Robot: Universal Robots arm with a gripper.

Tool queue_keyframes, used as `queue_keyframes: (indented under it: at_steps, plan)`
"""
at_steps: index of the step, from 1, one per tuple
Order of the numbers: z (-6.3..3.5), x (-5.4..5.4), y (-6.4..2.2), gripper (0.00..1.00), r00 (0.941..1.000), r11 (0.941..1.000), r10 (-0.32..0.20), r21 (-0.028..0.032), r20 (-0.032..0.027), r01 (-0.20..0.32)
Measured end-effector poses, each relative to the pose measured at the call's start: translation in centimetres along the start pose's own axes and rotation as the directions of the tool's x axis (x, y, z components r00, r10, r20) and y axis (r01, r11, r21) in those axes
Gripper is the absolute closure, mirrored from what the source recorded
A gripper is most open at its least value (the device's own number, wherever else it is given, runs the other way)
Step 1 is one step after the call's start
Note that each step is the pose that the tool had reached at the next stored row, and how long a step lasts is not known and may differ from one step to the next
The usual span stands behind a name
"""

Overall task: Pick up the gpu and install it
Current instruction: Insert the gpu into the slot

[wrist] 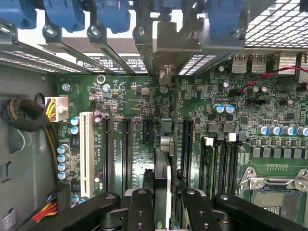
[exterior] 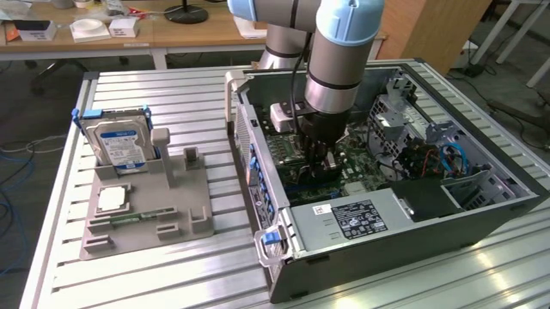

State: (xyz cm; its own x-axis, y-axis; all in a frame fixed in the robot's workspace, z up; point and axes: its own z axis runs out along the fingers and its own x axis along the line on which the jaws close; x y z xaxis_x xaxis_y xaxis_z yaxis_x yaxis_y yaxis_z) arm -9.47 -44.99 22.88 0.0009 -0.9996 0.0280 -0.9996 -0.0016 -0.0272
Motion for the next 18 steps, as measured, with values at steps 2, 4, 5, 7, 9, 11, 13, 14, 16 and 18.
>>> queue_keyframes:
  at_steps: [2,4,5,7,9,11,13,14,16,18]
  plan:
    - [0.0,0.0,0.0,0.73,1.0,1.0,0.0,0.0,0.0,0.0]
    - [0.0,0.0,0.0,0.73,1.0,1.0,0.0,0.0,0.0001,0.0]
    - [0.0,0.0,0.0,0.73,1.0,1.0,0.0,0.0,0.0,0.0]
    - [0.0,0.0,0.0,0.73,1.0,1.0,0.0,0.0,0.0,0.0]
    - [0.0,0.0,0.0,0.73,1.0,1.0,0.0,0.0,0.0,0.0]
    - [0.0,0.0,0.0,0.73,1.0,1.0,0.0,0.0,0.0001,0.0]
    - [0.0,0.0,0.0,0.73,1.0,1.0,0.0,0.0,0.0,0.0]
    - [0.0,0.0,0.0,0.73,1.0,1.0,0.0,0.0,0.0,0.0]
    - [0.0,0.0,0.0,0.73,1.0,1.0,0.0,0.0,0.0,0.0]
    - [0.02,-0.02,0.01,0.73,1.0,1.0,0.0,-0.0002,0.0018,0.0]
